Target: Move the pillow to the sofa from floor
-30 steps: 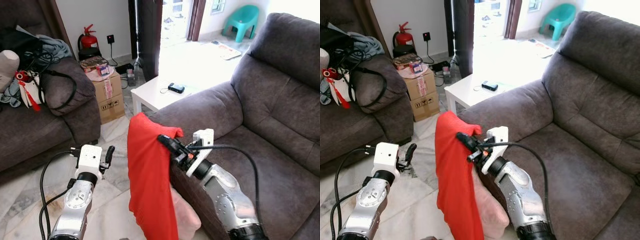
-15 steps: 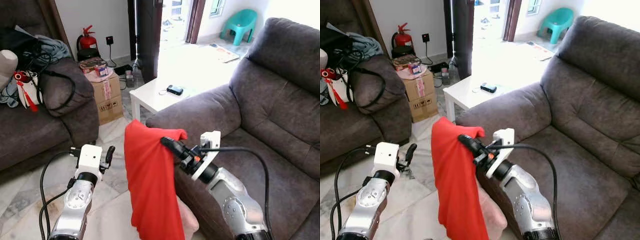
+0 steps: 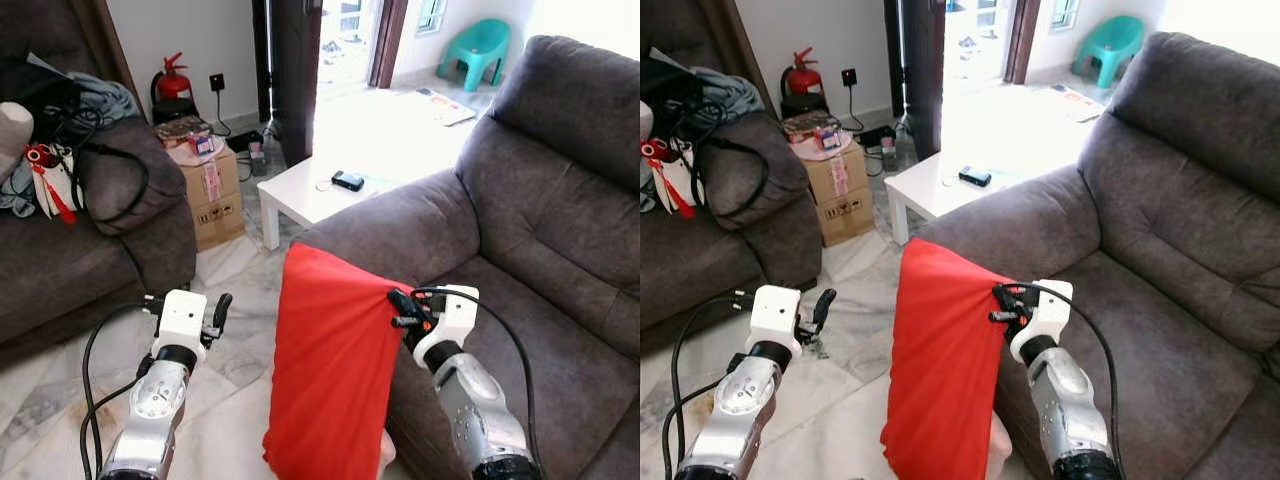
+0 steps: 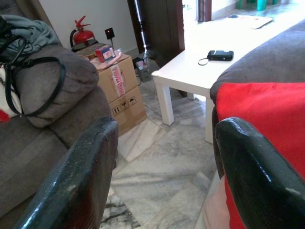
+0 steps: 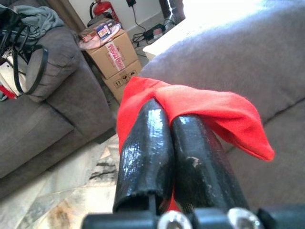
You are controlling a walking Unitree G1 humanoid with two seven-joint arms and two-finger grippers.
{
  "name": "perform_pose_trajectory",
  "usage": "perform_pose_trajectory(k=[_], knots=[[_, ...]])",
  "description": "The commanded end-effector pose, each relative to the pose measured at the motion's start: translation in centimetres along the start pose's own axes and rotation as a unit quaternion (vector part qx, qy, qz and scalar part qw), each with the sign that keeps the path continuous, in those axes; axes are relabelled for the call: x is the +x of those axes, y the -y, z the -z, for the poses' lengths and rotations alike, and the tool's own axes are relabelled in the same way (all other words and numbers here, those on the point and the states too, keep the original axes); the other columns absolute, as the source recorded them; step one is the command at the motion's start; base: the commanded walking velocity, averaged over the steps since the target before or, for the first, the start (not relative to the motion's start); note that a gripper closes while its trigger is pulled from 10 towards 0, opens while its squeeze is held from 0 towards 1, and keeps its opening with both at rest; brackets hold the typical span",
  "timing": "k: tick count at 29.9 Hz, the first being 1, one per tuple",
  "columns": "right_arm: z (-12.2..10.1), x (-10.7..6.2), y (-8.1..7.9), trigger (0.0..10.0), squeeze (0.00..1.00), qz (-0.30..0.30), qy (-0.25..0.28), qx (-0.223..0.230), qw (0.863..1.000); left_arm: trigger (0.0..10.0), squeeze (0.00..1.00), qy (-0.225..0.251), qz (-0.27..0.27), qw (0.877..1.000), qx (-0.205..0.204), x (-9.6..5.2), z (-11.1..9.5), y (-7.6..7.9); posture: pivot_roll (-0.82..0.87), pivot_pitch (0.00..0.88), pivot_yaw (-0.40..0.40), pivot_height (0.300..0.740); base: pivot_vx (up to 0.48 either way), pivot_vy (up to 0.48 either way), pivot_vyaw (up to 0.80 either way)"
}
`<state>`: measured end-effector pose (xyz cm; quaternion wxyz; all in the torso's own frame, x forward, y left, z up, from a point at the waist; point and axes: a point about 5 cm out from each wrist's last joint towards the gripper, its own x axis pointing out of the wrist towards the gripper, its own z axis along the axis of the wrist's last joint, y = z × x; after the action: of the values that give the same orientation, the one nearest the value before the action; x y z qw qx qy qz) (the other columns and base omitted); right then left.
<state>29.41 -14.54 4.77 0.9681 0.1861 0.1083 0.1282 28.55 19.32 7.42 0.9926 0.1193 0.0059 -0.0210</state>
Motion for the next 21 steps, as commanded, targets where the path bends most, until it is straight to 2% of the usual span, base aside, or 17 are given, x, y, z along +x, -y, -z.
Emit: perform_pose_trajectory(k=[1, 5, 21], knots=[[-1.3, 0.2, 0.6, 10.0, 0.0, 0.015, 0.04, -0.01, 0.999, 10.0, 0.0, -0.011, 0.008, 1.0, 0.0, -0.3, 0.6, 0.4, 0.12, 0.0, -0.063, 0.74, 0.0, 0.0, 0.0], [-0.1, 0.0, 1.2, 10.0, 0.0, 0.038, 0.031, -0.016, 0.999, 10.0, 0.0, -0.014, 0.013, 1.0, -0.005, -0.4, 0.8, 0.7, 0.11, 0.0, -0.064, 0.74, 0.0, 0.0, 0.0], [0.0, 0.0, 1.6, 10.0, 0.0, 0.042, 0.041, -0.019, 0.998, 10.0, 0.0, -0.009, 0.018, 1.0, -0.015, -0.5, 0.8, 1.2, 0.1, 0.0, -0.072, 0.74, -0.016, 0.0, 0.0]])
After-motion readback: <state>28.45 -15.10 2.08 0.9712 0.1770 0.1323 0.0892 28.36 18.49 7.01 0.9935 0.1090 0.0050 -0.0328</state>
